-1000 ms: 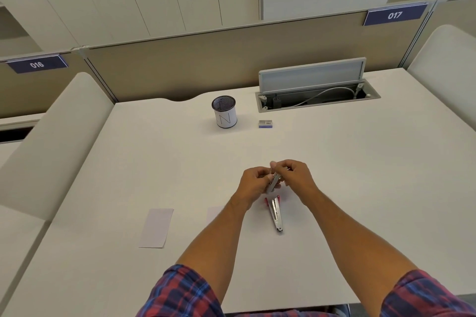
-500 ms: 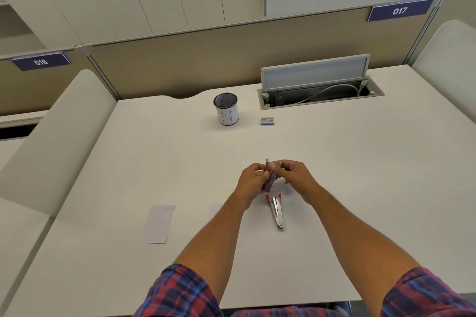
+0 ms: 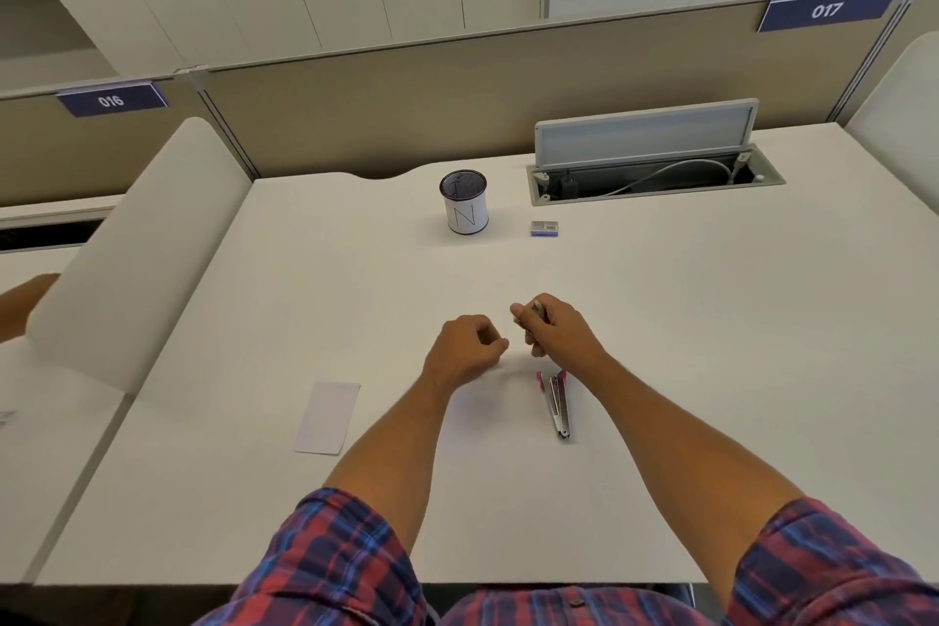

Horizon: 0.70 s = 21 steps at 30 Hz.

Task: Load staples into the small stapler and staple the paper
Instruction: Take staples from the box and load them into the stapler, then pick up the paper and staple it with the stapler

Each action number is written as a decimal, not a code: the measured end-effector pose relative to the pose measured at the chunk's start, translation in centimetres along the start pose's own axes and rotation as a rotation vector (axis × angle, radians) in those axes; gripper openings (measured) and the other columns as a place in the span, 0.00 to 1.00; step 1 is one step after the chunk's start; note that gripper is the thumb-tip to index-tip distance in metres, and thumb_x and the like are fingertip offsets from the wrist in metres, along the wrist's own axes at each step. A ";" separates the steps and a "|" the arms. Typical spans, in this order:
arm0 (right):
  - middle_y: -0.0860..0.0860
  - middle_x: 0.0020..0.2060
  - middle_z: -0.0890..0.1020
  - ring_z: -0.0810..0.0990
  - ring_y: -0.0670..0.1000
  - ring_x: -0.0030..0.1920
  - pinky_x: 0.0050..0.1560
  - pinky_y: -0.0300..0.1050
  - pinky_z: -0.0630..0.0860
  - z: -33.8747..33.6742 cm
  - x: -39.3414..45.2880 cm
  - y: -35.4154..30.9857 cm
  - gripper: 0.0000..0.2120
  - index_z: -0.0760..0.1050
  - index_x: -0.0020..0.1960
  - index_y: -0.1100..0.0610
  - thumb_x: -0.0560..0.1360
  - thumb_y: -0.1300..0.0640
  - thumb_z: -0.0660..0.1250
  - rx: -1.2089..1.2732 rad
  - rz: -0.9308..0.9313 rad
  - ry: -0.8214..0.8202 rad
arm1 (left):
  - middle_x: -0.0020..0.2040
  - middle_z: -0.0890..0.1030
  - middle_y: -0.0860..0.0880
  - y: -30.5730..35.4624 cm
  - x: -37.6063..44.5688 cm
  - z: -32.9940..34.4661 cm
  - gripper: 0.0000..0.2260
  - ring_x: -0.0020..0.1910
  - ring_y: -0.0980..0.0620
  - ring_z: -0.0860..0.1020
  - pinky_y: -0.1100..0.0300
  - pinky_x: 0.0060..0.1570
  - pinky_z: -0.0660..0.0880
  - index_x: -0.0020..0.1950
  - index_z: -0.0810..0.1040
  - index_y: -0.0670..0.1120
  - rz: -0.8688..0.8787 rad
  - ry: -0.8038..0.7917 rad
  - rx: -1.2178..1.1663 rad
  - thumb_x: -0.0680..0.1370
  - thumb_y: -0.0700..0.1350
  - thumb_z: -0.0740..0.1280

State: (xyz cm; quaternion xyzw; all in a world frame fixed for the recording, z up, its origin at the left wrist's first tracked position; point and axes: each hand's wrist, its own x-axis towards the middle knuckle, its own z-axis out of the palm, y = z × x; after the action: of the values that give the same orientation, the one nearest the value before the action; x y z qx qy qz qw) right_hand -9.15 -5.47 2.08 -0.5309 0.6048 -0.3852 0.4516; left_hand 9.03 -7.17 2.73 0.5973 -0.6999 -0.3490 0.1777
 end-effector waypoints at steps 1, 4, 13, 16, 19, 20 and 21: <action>0.46 0.31 0.81 0.78 0.45 0.30 0.34 0.41 0.77 0.4 0.0 -0.1 0.23 0.73 0.44 0.61 0.76 0.39 0.71 -0.046 -0.008 -0.035 | 0.40 0.84 0.53 -0.5 -0.1 -0.6 0.05 0.41 0.52 0.82 0.54 0.43 0.81 0.42 0.82 0.48 0.004 -0.023 0.066 0.73 0.48 0.70; 0.42 0.31 0.79 0.74 0.41 0.31 0.32 0.34 0.70 1.6 -0.2 -0.2 0.24 0.70 0.38 0.55 0.69 0.39 0.78 -0.185 -0.048 -0.133 | 0.41 0.83 0.55 -1.6 -0.6 -2.3 0.07 0.43 0.52 0.81 0.54 0.45 0.81 0.43 0.81 0.51 -0.008 -0.077 0.224 0.68 0.45 0.66; 0.49 0.37 0.80 0.76 0.51 0.39 0.41 0.45 0.72 5.1 -0.7 -0.8 0.14 0.70 0.35 0.52 0.69 0.56 0.76 -0.640 -0.025 -0.284 | 0.51 0.77 0.52 -3.4 -1.3 -4.4 0.13 0.50 0.49 0.77 0.57 0.44 0.73 0.51 0.77 0.51 -0.001 -0.270 0.611 0.67 0.44 0.71; 0.48 0.39 0.80 0.77 0.52 0.41 0.40 0.44 0.72 5.8 -1.3 -1.0 0.09 0.74 0.40 0.51 0.70 0.54 0.75 -0.736 -0.037 -0.311 | 0.53 0.77 0.51 -3.8 -1.2 -4.2 0.17 0.53 0.48 0.77 0.55 0.49 0.75 0.53 0.77 0.48 0.018 -0.256 0.629 0.68 0.47 0.77; 0.47 0.38 0.79 0.77 0.52 0.41 0.40 0.44 0.71 6.4 -1.6 -1.0 0.12 0.71 0.37 0.50 0.70 0.54 0.75 -0.754 -0.032 -0.336 | 0.54 0.78 0.49 -4.1 -1.1 -3.8 0.15 0.54 0.47 0.77 0.54 0.49 0.75 0.52 0.79 0.47 0.041 -0.236 0.644 0.68 0.46 0.78; 0.47 0.38 0.79 0.78 0.52 0.41 0.40 0.43 0.70 6.6 -1.7 -0.9 0.12 0.71 0.38 0.50 0.70 0.54 0.75 -0.751 -0.031 -0.339 | 0.54 0.78 0.49 -4.2 -1.1 -3.7 0.14 0.54 0.46 0.77 0.54 0.49 0.75 0.51 0.79 0.47 0.042 -0.232 0.646 0.69 0.46 0.78; 0.47 0.39 0.79 0.78 0.52 0.42 0.40 0.43 0.70 6.7 -1.8 -0.8 0.11 0.72 0.39 0.50 0.70 0.54 0.75 -0.751 -0.035 -0.339 | 0.54 0.78 0.49 -4.3 -1.2 -3.6 0.13 0.54 0.46 0.78 0.54 0.49 0.75 0.51 0.79 0.47 0.041 -0.227 0.647 0.70 0.45 0.77</action>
State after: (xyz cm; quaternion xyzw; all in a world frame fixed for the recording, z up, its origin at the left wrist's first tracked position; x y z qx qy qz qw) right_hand -2.42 -3.73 1.13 -0.7250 0.6111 -0.0524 0.3133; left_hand 14.72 -7.19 2.42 0.5659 -0.8015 -0.1695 -0.0929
